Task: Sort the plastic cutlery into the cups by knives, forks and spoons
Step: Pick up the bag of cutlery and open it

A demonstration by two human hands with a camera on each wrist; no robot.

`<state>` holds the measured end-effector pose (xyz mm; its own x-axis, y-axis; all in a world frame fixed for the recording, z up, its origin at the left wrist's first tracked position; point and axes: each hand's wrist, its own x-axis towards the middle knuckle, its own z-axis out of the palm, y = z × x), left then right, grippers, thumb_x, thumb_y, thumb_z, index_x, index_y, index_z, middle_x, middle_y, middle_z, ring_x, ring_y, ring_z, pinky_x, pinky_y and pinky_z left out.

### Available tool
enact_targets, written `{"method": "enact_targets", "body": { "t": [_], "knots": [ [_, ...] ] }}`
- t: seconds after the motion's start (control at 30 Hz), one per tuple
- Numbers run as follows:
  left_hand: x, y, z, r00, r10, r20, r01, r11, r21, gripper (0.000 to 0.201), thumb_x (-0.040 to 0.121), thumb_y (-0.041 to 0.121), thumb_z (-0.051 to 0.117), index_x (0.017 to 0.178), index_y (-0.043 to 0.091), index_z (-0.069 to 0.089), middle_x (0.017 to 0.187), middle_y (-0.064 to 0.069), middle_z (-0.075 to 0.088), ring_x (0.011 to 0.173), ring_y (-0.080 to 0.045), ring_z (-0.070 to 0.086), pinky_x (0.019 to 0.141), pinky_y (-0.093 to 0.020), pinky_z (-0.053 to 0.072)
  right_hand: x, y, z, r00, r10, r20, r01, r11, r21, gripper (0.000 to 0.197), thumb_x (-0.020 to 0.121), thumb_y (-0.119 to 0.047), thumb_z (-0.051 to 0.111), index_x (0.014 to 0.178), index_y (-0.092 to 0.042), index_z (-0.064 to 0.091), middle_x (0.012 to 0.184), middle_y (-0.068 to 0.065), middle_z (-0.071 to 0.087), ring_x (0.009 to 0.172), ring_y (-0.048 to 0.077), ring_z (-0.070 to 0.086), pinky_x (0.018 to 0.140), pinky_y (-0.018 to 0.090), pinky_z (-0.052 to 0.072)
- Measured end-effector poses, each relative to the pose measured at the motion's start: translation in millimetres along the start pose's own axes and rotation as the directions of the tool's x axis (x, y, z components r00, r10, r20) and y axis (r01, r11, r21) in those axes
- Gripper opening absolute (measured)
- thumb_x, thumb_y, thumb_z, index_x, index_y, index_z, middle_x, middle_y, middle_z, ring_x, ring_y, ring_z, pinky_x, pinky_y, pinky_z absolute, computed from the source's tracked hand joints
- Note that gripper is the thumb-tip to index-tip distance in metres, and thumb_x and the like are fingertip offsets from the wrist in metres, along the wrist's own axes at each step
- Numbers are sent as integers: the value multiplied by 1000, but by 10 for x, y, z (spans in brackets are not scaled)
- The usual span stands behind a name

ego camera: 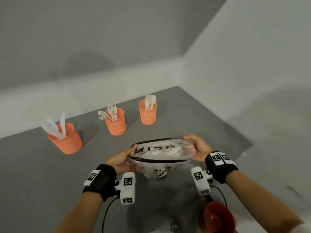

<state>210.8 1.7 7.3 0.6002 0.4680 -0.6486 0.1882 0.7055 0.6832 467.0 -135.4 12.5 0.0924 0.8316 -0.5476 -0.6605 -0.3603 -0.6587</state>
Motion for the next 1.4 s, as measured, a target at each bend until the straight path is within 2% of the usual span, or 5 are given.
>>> {"method": "enact_targets", "body": {
  "t": [0.23,0.6,0.83,1.03,1.4],
  "knots": [
    [137,-183,119,999,23,-50,-37,950,-310,38,69,40,76,67,3,67,63,-11,66,65,-22,67,62,-32,56,-57,167,17,965,262,-7,-207,746,-632,20,80,-22,64,60,-21,67,41,-11,44,31,1,35,35,8,27],
    [62,-36,221,995,12,-100,-30,983,-181,49,92,48,43,103,4,63,81,-15,74,69,-25,70,75,-38,47,174,227,21,994,-95,53,84,980,182,68,44,-31,93,97,4,69,95,22,72,84,30,72,67,38,60],
    [-22,-215,22,883,188,-429,-54,951,305,45,82,45,64,107,10,49,101,-13,59,83,-23,57,58,-27,46,-124,353,-38,983,-49,-175,-34,896,-444,48,80,-54,55,110,-17,58,100,9,69,89,22,67,75,32,57],
    [-122,-389,126,968,45,-245,-37,999,40,16,90,16,57,91,0,58,52,-9,63,36,-11,54,34,-16,45,-151,387,52,966,-39,-257,-37,958,-284,20,90,-11,57,107,-2,55,82,12,69,62,18,70,58,25,59],
    [46,-324,163,989,-39,-142,-47,827,-560,20,86,-2,31,93,-3,50,94,-21,56,85,-32,53,51,-41,56,-52,456,152,930,-118,-349,194,962,190,43,60,-6,34,96,3,56,70,19,71,59,31,70,53,36,58]
  ]
}}
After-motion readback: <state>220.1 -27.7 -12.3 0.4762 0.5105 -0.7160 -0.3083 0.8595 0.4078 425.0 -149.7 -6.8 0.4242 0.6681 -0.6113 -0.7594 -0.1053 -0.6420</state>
